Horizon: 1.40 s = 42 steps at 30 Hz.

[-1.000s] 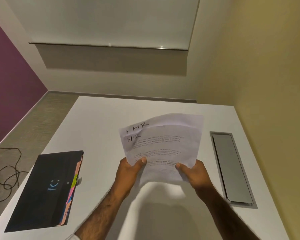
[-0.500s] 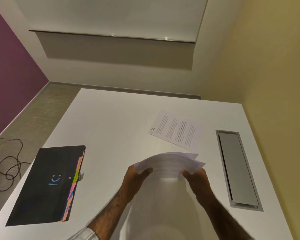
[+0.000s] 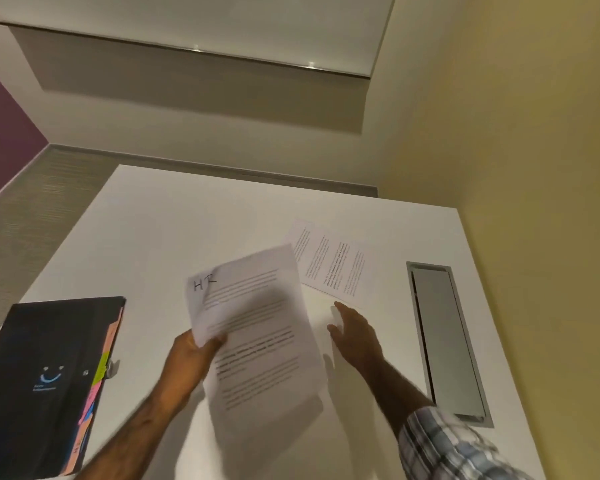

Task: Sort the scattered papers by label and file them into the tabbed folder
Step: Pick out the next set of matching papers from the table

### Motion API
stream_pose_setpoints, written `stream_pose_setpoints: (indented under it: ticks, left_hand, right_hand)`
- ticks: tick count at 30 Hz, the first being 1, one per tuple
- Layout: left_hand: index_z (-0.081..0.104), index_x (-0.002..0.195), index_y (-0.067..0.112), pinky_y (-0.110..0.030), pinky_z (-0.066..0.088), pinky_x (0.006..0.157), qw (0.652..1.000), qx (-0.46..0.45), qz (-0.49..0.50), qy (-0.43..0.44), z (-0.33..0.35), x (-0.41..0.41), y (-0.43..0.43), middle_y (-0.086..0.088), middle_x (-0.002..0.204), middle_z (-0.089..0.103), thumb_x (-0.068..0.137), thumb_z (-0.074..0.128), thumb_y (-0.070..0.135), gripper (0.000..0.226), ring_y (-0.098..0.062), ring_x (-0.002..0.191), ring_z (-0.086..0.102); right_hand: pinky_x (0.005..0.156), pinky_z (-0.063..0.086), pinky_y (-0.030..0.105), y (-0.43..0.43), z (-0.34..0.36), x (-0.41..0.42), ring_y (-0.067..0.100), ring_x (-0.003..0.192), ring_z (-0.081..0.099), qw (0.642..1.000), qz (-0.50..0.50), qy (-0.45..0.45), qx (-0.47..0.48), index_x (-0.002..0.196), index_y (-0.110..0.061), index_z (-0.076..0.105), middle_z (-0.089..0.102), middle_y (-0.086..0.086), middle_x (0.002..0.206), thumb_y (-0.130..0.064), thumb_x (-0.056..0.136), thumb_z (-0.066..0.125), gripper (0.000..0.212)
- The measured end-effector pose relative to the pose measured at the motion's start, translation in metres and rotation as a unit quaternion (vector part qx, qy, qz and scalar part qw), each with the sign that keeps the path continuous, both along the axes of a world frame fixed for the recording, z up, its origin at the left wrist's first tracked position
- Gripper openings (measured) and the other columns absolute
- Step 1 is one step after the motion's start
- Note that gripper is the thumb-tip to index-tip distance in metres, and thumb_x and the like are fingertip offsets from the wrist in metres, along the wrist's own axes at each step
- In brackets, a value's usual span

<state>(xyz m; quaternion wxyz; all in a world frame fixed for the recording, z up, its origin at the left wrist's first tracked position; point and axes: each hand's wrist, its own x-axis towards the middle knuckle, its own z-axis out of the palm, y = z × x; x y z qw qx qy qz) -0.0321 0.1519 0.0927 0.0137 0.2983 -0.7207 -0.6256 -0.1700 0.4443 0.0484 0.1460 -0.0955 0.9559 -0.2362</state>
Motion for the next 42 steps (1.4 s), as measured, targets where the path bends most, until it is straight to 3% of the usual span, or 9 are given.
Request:
stream_pose_setpoints:
  ticks: [4, 10, 15, 22, 28, 33, 37, 39, 42]
  left_hand:
    - [0.074, 0.114, 0.02, -0.035, 0.046, 0.071, 0.997, 0.07, 0.04, -0.011, -0.008, 0.01, -0.033, -0.015, 0.099, 0.078, 0.093, 0.074, 0.022, 0.022, -0.026, 0.078, 0.062]
    - [0.067, 0.122, 0.022, -0.054, 0.053, 0.099, 0.987, 0.143, 0.056, -0.039, -0.007, 0.019, -0.044, -0.006, 0.113, 0.077, 0.095, 0.067, 0.012, 0.029, -0.031, 0.108, 0.071]
    - [0.066, 0.123, 0.018, -0.054, 0.052, 0.102, 0.981, 0.168, 0.078, -0.05, -0.011, 0.02, -0.042, -0.01, 0.114, 0.077, 0.095, 0.065, 0.009, 0.03, -0.033, 0.107, 0.071]
    - [0.064, 0.128, 0.015, -0.059, 0.051, 0.101, 0.981, 0.164, 0.077, -0.062, -0.013, 0.024, -0.051, -0.012, 0.117, 0.076, 0.094, 0.065, 0.009, 0.034, -0.036, 0.11, 0.07]
    - [0.062, 0.133, 0.014, -0.057, 0.05, 0.104, 0.978, 0.167, 0.112, -0.055, -0.015, 0.028, -0.057, -0.01, 0.121, 0.074, 0.094, 0.065, 0.006, 0.04, -0.035, 0.112, 0.07]
    - [0.061, 0.135, 0.014, -0.058, 0.046, 0.108, 0.975, 0.176, 0.123, -0.054, -0.018, 0.025, -0.055, -0.008, 0.123, 0.074, 0.096, 0.064, 0.007, 0.041, -0.035, 0.115, 0.068]
    - [0.062, 0.134, 0.013, -0.055, 0.045, 0.109, 0.975, 0.18, 0.118, -0.053, -0.012, 0.02, -0.048, -0.01, 0.123, 0.073, 0.095, 0.064, 0.006, 0.04, -0.034, 0.116, 0.067]
    - [0.063, 0.131, 0.015, -0.057, 0.047, 0.106, 0.977, 0.175, 0.107, -0.056, -0.008, 0.017, -0.044, -0.01, 0.122, 0.073, 0.095, 0.064, 0.007, 0.037, -0.036, 0.114, 0.068]
    - [0.065, 0.123, 0.02, -0.059, 0.049, 0.103, 0.98, 0.165, 0.092, -0.061, -0.002, 0.017, -0.041, -0.01, 0.12, 0.074, 0.095, 0.065, 0.007, 0.03, -0.036, 0.111, 0.069]
  right_hand:
    - [0.121, 0.015, 0.057, 0.008, -0.024, -0.033, 0.034, 0.156, 0.003, 0.98, 0.082, -0.029, 0.178, 0.161, -0.016, 0.006, 0.004, 0.009, 0.17, -0.054, 0.099, 0.045, 0.082]
    - [0.121, 0.003, 0.059, 0.016, -0.048, -0.01, 0.037, 0.155, -0.009, 0.954, 0.12, -0.073, 0.265, 0.161, -0.012, 0.0, -0.003, 0.014, 0.169, -0.065, 0.098, 0.03, 0.087]
    - [0.112, 0.037, 0.06, 0.005, -0.058, 0.036, 0.04, 0.143, 0.041, 0.967, 0.102, -0.025, 0.233, 0.145, -0.006, 0.05, 0.056, 0.019, 0.145, -0.061, 0.099, 0.011, 0.082]
    - [0.123, 0.005, 0.058, 0.011, -0.05, -0.033, 0.036, 0.155, -0.013, 0.974, 0.039, -0.064, 0.213, 0.161, -0.009, -0.004, -0.011, 0.012, 0.169, -0.067, 0.098, 0.03, 0.092]
    - [0.124, 0.004, 0.056, 0.007, -0.047, -0.02, 0.036, 0.155, -0.01, 0.965, 0.046, -0.087, 0.241, 0.16, -0.008, -0.002, -0.004, 0.017, 0.169, -0.068, 0.098, 0.023, 0.091]
    - [0.104, 0.039, 0.069, -0.008, -0.06, 0.075, 0.056, 0.133, 0.046, 0.975, -0.002, -0.088, 0.204, 0.145, 0.005, 0.044, 0.055, 0.04, 0.134, -0.062, 0.098, -0.002, 0.094]
    - [0.099, 0.044, 0.067, 0.003, -0.059, 0.123, 0.051, 0.13, 0.051, 0.975, 0.047, -0.083, 0.203, 0.145, 0.0, 0.047, 0.061, 0.032, 0.132, -0.059, 0.087, 0.051, 0.082]
    - [0.113, 0.033, 0.06, 0.02, -0.054, 0.114, 0.046, 0.146, 0.032, 0.977, 0.086, -0.055, 0.187, 0.155, -0.01, 0.03, 0.037, 0.026, 0.157, -0.062, 0.073, 0.074, 0.107]
    - [0.122, -0.005, 0.05, 0.052, -0.05, 0.087, 0.034, 0.152, -0.022, 0.977, 0.115, -0.06, 0.169, 0.159, -0.023, -0.01, -0.022, 0.01, 0.165, -0.071, 0.081, 0.059, 0.115]
